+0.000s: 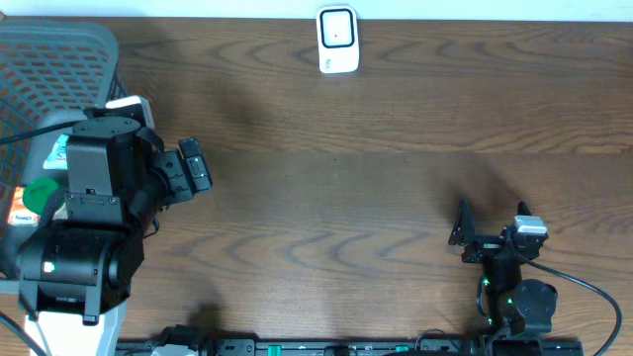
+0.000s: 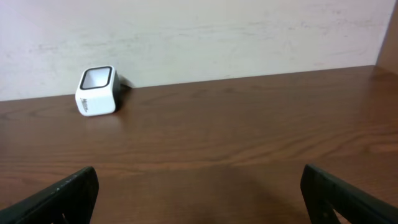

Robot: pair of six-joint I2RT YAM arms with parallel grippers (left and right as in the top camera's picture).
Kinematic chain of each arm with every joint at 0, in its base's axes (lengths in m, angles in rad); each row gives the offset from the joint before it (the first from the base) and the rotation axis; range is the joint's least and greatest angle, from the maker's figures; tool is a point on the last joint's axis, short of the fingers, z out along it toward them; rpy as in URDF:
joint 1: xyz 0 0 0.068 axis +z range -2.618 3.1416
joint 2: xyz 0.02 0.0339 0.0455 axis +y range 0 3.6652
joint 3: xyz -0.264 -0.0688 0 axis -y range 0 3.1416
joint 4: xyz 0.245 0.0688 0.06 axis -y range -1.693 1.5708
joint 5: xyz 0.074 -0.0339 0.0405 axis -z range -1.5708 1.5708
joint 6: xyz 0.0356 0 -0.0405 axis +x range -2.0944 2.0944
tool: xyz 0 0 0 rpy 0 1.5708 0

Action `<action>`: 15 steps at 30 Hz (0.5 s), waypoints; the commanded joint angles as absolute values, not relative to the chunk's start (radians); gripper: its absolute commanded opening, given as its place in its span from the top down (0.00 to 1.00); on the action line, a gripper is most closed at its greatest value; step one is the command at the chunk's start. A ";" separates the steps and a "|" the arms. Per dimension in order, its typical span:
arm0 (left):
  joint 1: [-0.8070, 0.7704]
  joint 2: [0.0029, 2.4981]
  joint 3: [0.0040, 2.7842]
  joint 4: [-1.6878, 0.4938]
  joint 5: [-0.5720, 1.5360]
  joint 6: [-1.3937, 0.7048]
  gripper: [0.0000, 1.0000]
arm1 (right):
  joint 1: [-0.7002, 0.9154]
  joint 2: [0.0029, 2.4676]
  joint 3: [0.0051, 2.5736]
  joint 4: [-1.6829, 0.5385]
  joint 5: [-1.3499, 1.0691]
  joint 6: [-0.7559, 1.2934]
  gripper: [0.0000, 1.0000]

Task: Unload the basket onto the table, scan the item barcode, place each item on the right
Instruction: 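Raise the left gripper and move it over the grey basket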

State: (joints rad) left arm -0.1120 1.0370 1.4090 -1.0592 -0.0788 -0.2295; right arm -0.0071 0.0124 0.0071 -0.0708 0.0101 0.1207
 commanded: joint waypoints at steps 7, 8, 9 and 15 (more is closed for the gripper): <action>-0.107 1.053 1.480 -1.060 -0.129 -0.225 0.02 | 0.001 0.009 0.006 -0.075 0.006 0.111 0.01; -0.107 1.056 1.488 -1.060 -0.129 -0.225 0.02 | 0.001 0.009 0.006 -0.075 0.006 0.111 0.01; -0.107 1.060 1.499 -1.061 -0.130 -0.225 0.02 | 0.001 0.009 0.006 -0.075 0.006 0.111 0.01; -0.104 1.078 1.553 -1.073 -0.152 -0.226 0.02 | 0.001 0.009 0.006 -0.075 0.006 0.111 0.01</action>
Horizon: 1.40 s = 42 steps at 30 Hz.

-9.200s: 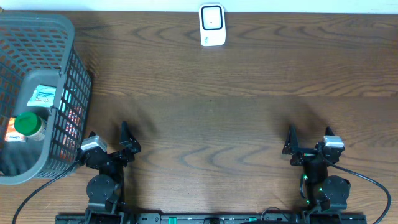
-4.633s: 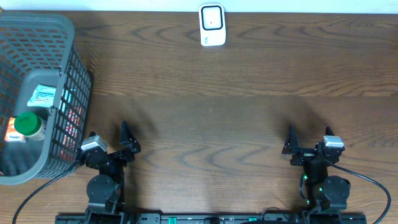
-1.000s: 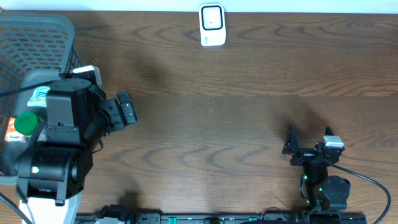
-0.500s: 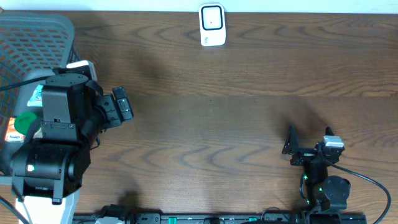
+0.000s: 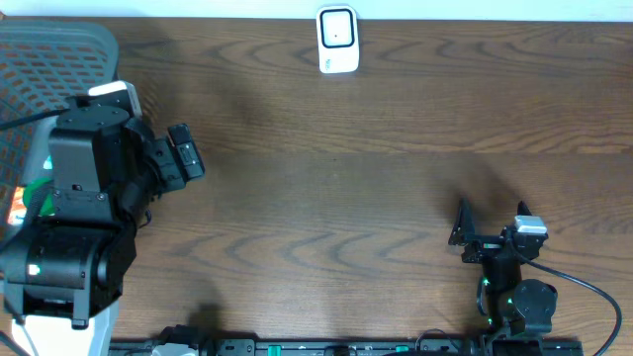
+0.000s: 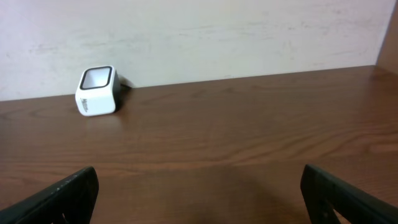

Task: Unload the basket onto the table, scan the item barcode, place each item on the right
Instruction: 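Raise the left gripper and move it over the grey basket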

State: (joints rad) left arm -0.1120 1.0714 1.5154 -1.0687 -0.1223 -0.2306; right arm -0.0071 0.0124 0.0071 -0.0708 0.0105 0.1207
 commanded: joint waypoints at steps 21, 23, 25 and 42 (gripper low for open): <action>0.038 1.082 1.558 -1.071 -0.151 -0.249 0.02 | 0.001 0.009 0.006 -0.075 0.006 0.111 0.01; 0.051 1.092 1.559 -1.071 -0.150 -0.249 0.02 | 0.001 0.009 0.006 -0.075 0.006 0.111 0.01; 0.063 1.106 1.560 -1.071 -0.150 -0.249 0.02 | 0.001 0.009 0.006 -0.075 0.006 0.111 0.01; 0.284 1.327 1.835 -1.085 -0.150 -0.248 0.02 | 0.001 0.009 0.006 -0.075 0.006 0.111 0.01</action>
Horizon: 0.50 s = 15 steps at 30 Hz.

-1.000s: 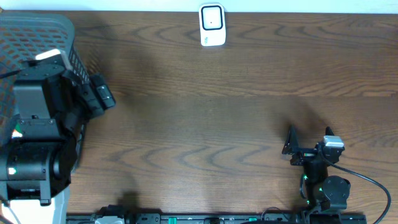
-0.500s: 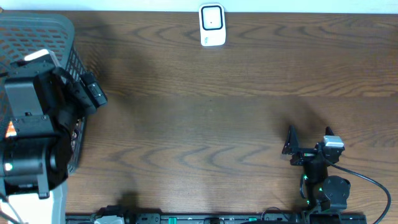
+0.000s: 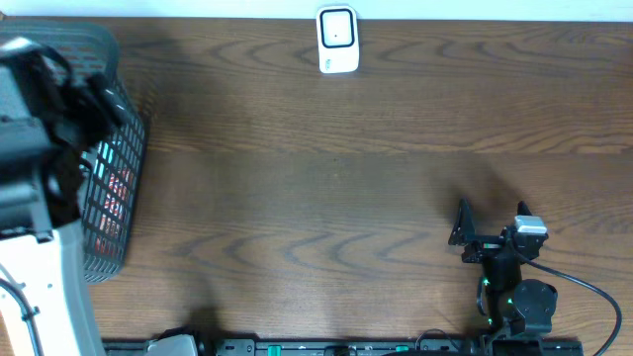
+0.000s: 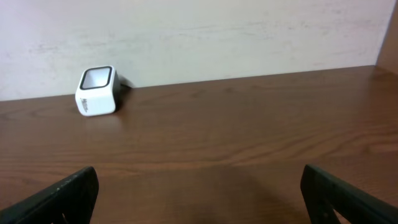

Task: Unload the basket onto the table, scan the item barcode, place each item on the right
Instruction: 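Raise the left gripper and move it over the grey basket, then lower the left gripper into the basket and grasp the green-capped bottle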

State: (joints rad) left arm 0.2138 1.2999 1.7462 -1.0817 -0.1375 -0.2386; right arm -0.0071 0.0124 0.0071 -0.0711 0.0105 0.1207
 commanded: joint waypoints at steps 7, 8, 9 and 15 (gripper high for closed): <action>0.502 1.410 1.901 -1.167 -0.143 -0.364 0.02 | 0.001 0.009 0.006 -0.075 0.006 0.111 0.01; 0.525 1.423 1.900 -1.174 -0.143 -0.380 0.02 | 0.001 0.009 0.006 -0.075 0.006 0.111 0.01; 0.550 1.442 1.899 -1.176 -0.143 -0.392 0.02 | 0.001 0.009 0.006 -0.075 0.006 0.111 0.01; 0.600 1.554 1.895 -1.217 -0.142 -0.406 0.02 | 0.001 0.009 0.006 -0.075 0.006 0.111 0.01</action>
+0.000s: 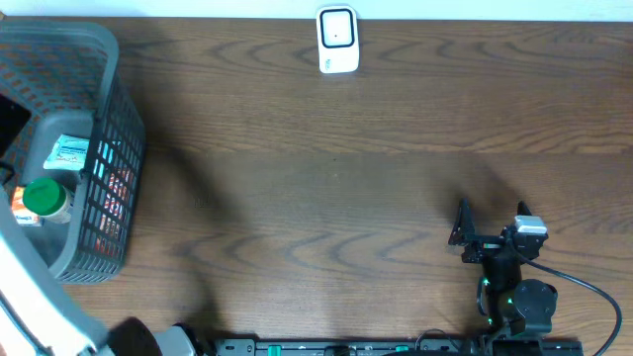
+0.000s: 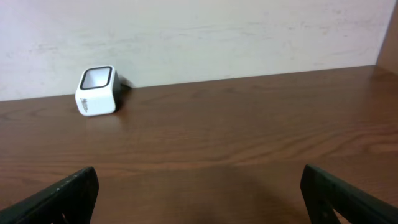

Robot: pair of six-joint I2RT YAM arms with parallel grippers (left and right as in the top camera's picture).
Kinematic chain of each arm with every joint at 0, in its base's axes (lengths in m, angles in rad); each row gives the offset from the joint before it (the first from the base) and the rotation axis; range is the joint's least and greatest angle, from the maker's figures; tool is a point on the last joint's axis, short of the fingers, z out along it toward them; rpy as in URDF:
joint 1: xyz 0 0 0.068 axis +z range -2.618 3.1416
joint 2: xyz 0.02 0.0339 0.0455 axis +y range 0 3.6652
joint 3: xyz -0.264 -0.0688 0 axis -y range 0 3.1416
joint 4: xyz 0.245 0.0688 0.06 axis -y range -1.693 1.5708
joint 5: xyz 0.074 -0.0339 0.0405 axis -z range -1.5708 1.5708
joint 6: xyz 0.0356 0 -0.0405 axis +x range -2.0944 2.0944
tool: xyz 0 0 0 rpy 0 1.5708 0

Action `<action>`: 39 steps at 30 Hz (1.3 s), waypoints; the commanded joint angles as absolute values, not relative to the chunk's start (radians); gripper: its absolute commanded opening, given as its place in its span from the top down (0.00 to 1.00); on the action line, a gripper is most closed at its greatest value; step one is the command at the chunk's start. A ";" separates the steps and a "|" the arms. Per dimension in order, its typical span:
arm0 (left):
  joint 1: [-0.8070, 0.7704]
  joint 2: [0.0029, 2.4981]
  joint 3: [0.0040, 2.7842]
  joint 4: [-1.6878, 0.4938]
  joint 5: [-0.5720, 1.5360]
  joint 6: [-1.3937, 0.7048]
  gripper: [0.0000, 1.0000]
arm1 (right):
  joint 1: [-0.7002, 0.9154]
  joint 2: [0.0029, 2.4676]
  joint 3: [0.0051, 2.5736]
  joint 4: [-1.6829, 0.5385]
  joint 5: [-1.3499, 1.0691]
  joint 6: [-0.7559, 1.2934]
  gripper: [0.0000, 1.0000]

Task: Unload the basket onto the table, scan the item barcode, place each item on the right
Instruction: 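Lower the left gripper into the basket and grasp the green-capped bottle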

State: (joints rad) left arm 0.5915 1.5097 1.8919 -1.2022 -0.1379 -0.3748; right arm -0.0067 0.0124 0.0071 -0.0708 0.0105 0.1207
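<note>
The white barcode scanner (image 1: 337,40) stands at the table's far edge, and shows far left in the right wrist view (image 2: 97,91). Items lie in the grey mesh basket (image 1: 111,74) at the left: a green-capped bottle (image 1: 42,196) and a teal and white packet (image 1: 69,150). My right gripper (image 1: 491,222) rests low near the front right, open (image 2: 202,199) with only bare table between its fingers. Of the left arm, only a white link (image 1: 30,297) shows at the lower left; its gripper is out of view.
The brown wooden table (image 1: 326,188) runs between basket and right arm. A pale wall (image 2: 199,31) rises behind the scanner. A black rail (image 1: 346,348) lines the front edge.
The left arm, which covered the basket's upper left, has moved off the left edge of the overhead view. The basket's contents now show. The right arm has not moved.
The left arm's gripper first hung over the table just right of the basket. It then stood a little farther up and left, then over the basket's top, and now it is out of view. The right gripper stayed open and still throughout.
</note>
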 commanded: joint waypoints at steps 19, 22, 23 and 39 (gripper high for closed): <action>0.672 1.818 1.792 -1.210 -0.170 -0.474 0.02 | 0.001 0.009 0.006 -0.075 0.006 0.111 0.01; 0.703 1.820 1.727 -1.159 -0.167 -0.474 0.02 | 0.001 0.009 0.006 -0.075 0.006 0.111 0.01; 0.711 1.820 1.705 -1.143 -0.165 -0.474 0.02 | 0.001 0.009 0.006 -0.075 0.006 0.111 0.01; 0.720 1.831 1.609 -0.994 -0.090 -0.451 0.02 | 0.001 0.009 0.006 -0.075 0.006 0.111 0.01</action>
